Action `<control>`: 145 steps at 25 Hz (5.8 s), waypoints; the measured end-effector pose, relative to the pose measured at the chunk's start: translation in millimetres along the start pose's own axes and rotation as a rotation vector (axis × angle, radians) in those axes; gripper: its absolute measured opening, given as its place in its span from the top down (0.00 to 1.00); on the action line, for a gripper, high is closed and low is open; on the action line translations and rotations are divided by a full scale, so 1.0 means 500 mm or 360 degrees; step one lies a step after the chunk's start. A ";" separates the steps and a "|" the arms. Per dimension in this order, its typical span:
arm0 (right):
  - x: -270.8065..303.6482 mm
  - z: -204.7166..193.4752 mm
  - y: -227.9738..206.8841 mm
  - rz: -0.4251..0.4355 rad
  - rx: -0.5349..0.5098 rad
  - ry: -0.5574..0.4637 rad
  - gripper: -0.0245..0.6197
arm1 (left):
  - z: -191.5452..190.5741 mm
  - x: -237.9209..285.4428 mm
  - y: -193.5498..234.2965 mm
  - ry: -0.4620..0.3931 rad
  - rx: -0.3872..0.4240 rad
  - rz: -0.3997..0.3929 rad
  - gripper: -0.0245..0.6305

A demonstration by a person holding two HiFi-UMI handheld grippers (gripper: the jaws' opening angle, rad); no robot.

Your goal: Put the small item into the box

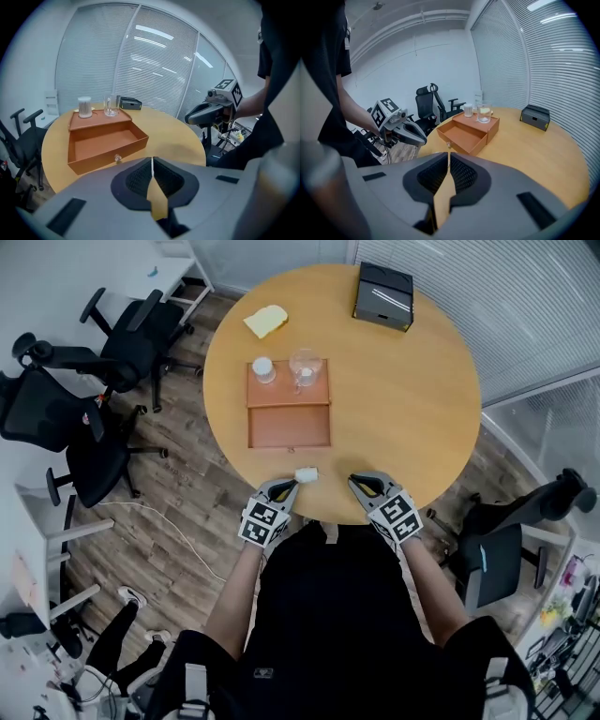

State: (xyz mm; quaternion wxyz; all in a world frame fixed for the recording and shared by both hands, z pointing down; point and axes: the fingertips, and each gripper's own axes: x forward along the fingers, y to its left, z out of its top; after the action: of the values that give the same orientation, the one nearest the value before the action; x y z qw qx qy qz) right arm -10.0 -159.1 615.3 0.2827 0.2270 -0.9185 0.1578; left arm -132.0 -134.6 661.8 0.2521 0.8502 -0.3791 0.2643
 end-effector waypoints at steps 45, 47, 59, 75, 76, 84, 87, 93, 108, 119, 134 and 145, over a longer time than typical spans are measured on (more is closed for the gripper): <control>0.022 -0.057 0.010 0.0123 0.0018 0.0148 0.94 | -0.061 0.161 0.022 0.0557 0.0363 -0.0092 0.66; 0.020 -0.058 0.008 0.0120 0.0018 0.0146 0.94 | -0.060 0.161 0.021 0.0545 0.0328 -0.0094 0.67; 0.022 -0.057 0.001 0.0095 0.0020 0.0127 0.94 | -0.027 0.157 0.026 0.0401 0.0165 -0.0084 0.69; 0.019 -0.024 0.014 0.0087 -0.0007 0.0091 0.94 | 0.085 0.093 0.044 0.0086 0.0112 0.0009 0.71; 0.018 -0.022 0.014 0.0083 -0.0006 0.0088 0.94 | 0.092 0.090 0.046 0.0076 0.0118 0.0016 0.71; 0.015 -0.054 0.016 0.0099 0.0007 0.0128 0.94 | 0.130 0.082 0.075 0.0039 0.0132 0.0077 0.71; 0.013 -0.048 0.013 0.0084 0.0010 0.0104 0.94 | 0.144 0.081 0.096 0.0032 0.0120 0.0104 0.71; 0.004 -0.047 0.003 0.0065 0.0026 0.0102 0.94 | 0.163 0.098 0.131 0.0082 0.0176 0.0134 0.71; -0.032 -0.107 -0.035 0.0048 0.0104 0.0154 0.94 | 0.131 0.179 0.195 0.0386 0.0239 0.0177 0.71; -0.044 -0.124 -0.067 0.0065 0.0121 0.0200 0.94 | 0.098 0.229 0.199 0.0543 0.0244 0.0172 0.71; -0.040 -0.128 -0.080 0.0062 0.0141 0.0205 0.94 | 0.088 0.250 0.195 0.0558 0.0259 0.0142 0.68; -0.034 -0.123 -0.075 0.0048 0.0122 0.0157 0.94 | 0.114 0.215 0.211 0.0397 0.0072 0.0255 0.57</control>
State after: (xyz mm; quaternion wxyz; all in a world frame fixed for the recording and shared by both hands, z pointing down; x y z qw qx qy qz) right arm 49.1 -159.5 659.9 0.3165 0.2157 -0.9000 0.2080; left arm -137.8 -287.2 712.9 0.2560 0.7832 -0.4054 0.3958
